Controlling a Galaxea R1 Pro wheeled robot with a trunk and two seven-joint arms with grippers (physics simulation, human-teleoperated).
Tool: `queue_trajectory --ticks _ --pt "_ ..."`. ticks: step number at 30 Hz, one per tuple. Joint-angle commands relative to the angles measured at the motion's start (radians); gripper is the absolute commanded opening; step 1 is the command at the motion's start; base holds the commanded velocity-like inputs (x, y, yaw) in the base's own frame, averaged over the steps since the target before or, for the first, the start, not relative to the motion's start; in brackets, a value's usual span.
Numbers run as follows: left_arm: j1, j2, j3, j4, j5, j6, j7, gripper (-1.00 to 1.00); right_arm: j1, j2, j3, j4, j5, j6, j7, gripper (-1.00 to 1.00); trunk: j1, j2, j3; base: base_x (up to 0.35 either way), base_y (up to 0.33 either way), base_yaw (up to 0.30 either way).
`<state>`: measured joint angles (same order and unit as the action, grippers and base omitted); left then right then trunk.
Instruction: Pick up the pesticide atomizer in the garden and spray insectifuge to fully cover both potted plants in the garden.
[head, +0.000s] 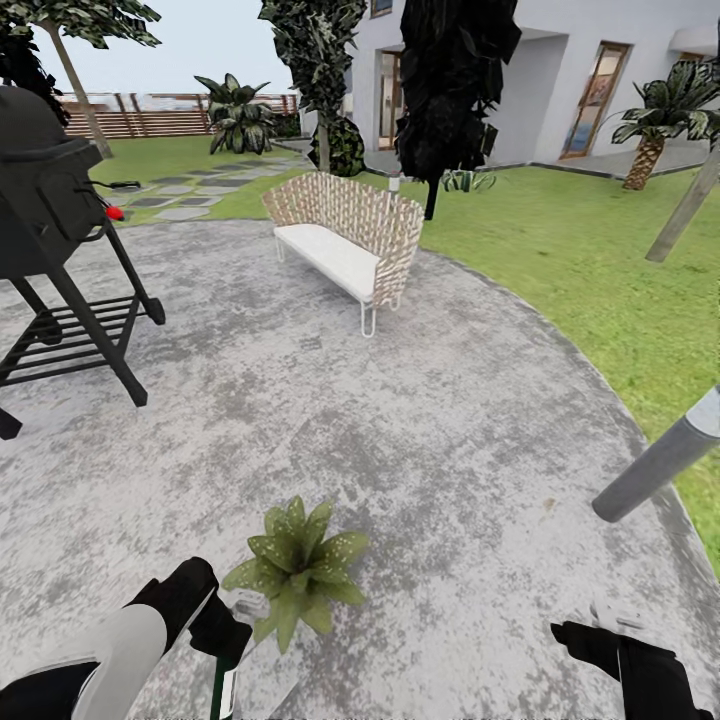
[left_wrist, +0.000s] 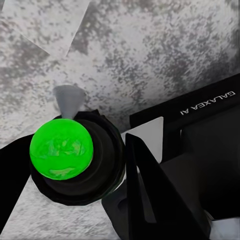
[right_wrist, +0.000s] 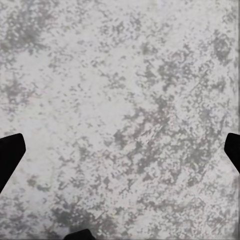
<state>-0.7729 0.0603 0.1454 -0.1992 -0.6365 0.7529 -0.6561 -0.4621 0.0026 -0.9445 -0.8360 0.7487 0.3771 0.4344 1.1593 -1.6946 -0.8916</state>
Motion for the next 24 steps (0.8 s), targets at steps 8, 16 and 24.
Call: queue_trajectory --ticks 8,16,24 --pt "0.0 0.0 0.008 0.0 -0.011 0.005 -0.007 -1.0 -0.001 0.0 -0.004 -0.002 0.009 0.001 0.008 1.0 0.0 0.0 -0.001 -0.009 -0.014 0.0" --pt "0.0 0.0 0.008 0.0 0.032 0.005 -0.007 -1.0 -0.001 0.0 -0.004 -0.002 0.009 0.001 0.008 1.0 0.0 0.0 -0.001 -0.16 -0.143 0.0" --pt "0.0 0.001 0.007 -0.001 0.059 0.005 -0.007 -1.0 -0.001 0.0 -0.004 -0.002 0.009 0.001 0.009 1.0 0.0 0.0 -0.001 -0.018 -0.012 0.052"
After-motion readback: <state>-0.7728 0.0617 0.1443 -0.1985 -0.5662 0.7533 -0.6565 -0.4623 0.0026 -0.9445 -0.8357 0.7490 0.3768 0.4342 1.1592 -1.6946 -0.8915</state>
